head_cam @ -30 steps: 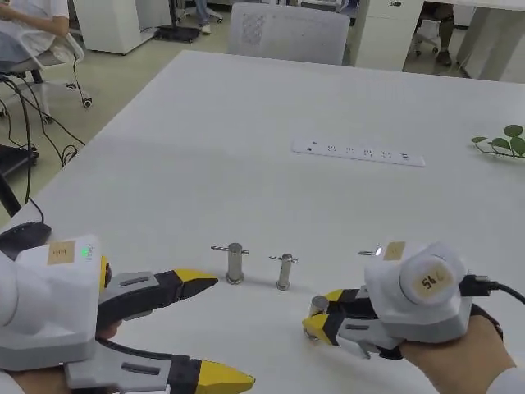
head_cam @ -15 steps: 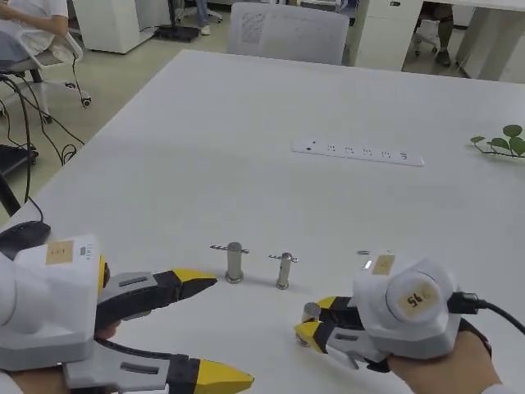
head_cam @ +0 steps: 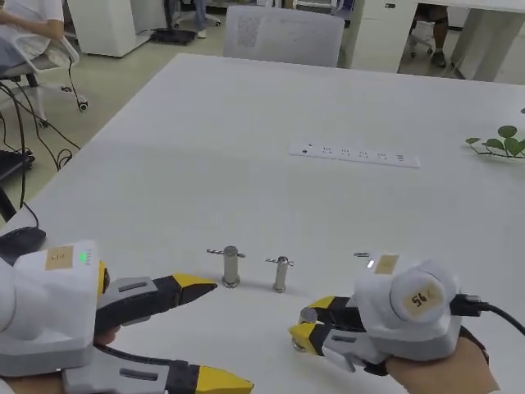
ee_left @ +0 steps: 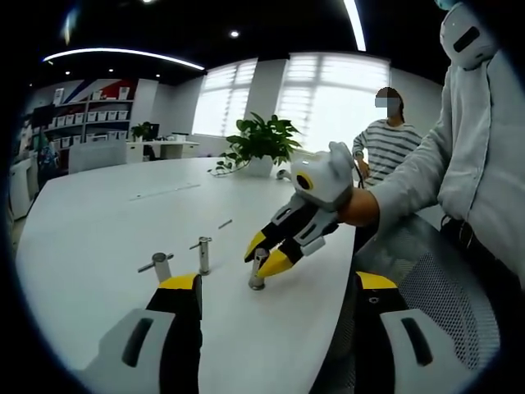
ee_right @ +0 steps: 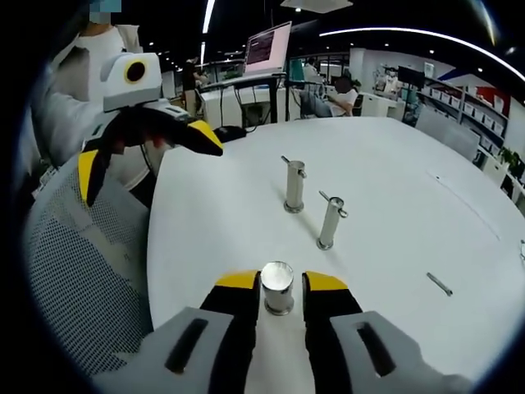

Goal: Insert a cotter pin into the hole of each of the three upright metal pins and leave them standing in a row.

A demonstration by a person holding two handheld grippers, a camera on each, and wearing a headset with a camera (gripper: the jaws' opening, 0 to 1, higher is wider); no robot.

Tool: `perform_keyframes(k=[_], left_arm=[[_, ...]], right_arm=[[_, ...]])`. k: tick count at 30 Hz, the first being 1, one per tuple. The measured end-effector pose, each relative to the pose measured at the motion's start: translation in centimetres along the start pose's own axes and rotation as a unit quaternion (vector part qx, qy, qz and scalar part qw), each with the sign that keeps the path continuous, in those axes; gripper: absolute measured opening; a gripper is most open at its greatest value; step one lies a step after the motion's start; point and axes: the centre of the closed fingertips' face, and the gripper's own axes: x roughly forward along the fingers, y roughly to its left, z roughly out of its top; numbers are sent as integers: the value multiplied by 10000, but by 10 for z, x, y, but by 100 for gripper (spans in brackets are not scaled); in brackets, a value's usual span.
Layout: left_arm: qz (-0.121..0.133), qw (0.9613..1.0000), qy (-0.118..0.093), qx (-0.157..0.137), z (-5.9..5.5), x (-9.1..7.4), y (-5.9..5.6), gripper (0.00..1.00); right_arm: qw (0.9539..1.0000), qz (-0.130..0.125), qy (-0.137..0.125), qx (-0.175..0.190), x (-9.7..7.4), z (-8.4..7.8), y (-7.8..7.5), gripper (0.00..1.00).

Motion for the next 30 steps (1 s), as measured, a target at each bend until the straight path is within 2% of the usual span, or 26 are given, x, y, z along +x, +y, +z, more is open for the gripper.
perform_keyframes(k=[7, 15, 23, 30], left_arm=[[-38, 10000, 35, 12, 0, 0, -2, 74], [-77, 10000, 33, 9, 0, 4, -3, 75], [-51, 10000, 49, 2, 0, 4, -1, 75], [55, 10000, 65, 0, 1, -1, 3, 75]], right_arm=[[9998, 81, -90, 143, -12, 7, -4, 31], [9988, 386, -198, 241, -29, 5, -3, 36], [9976, 639, -249, 46, -48, -4, -7, 45], [9976, 678, -114, 2, -60, -18, -20, 49]])
